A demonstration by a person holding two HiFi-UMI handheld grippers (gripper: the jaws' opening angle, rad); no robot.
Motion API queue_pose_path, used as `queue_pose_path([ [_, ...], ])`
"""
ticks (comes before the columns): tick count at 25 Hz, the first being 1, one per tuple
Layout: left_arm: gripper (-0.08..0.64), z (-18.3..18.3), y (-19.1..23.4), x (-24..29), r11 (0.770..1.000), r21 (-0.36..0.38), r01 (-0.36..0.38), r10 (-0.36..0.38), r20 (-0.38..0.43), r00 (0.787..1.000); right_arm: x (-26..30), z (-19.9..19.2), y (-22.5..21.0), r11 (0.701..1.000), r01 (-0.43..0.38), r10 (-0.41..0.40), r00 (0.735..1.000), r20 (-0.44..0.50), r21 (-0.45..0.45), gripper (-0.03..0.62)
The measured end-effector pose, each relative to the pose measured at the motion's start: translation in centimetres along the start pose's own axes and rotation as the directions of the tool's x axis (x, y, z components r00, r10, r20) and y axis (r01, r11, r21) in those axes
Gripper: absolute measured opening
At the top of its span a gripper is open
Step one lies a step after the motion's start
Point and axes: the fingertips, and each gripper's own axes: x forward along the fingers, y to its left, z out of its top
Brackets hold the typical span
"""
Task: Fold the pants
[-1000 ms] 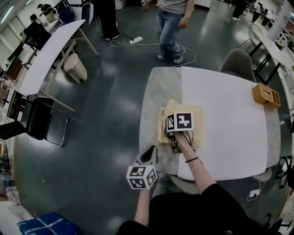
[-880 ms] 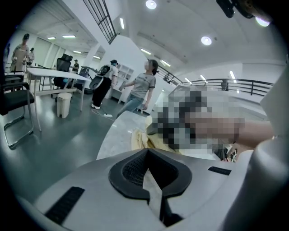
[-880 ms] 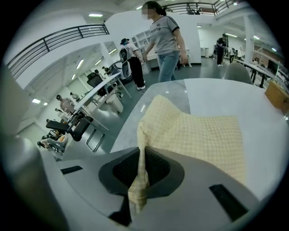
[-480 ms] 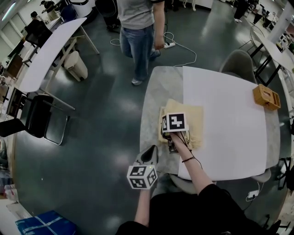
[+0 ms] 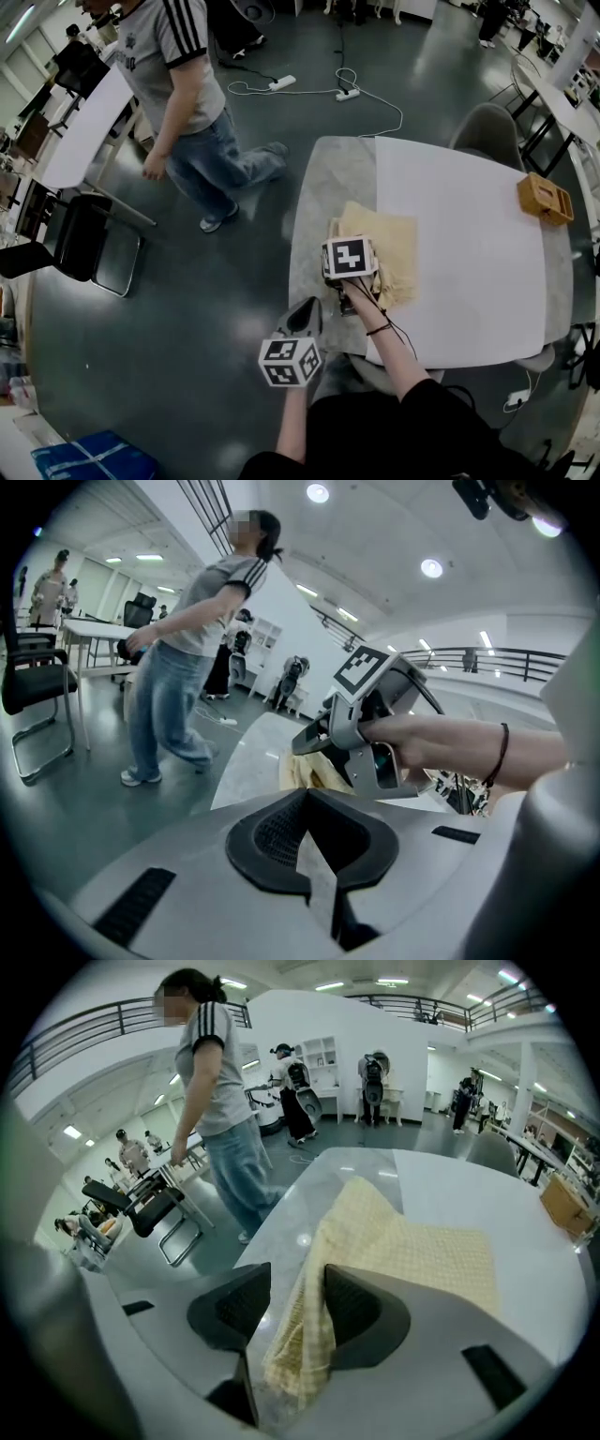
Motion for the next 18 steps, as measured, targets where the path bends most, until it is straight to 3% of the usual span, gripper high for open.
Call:
queue_pose_path([
  [4, 0.014, -0.2, 0.1, -0.3, 1.0, -0.001, -0.002, 0.002, 0.002, 1.0, -0.4, -0.8, 0.0, 0.998, 0.046, -0.047, 0.999, -0.023, -0.041, 0.179],
  [7, 0.014, -0.1, 0.4, -0.6, 1.0, -0.002, -0.008, 0.008, 0.005, 1.0, -0.7, -0.1, 0.6, 0.998, 0.034, -0.034, 0.999, 0.007, -0.052, 0.186],
  [16, 0.014, 1.0, -0.1, -1.0, 1.0, 0.024, -0.007, 0.006, 0.018, 1.0, -2.4, 2.1, 1.9, 0.993, -0.111, 0.114, 0.985, 0.129, -0.033, 0.189],
  [18, 0.014, 1.4, -0.6, -1.0, 0.999, 0.035, -0.007, 0.006, 0.024, 1.0, -3.3, 2.4, 2.1, 0.986, -0.162, 0.165, 0.972, 0.167, -0.033, 0.146],
])
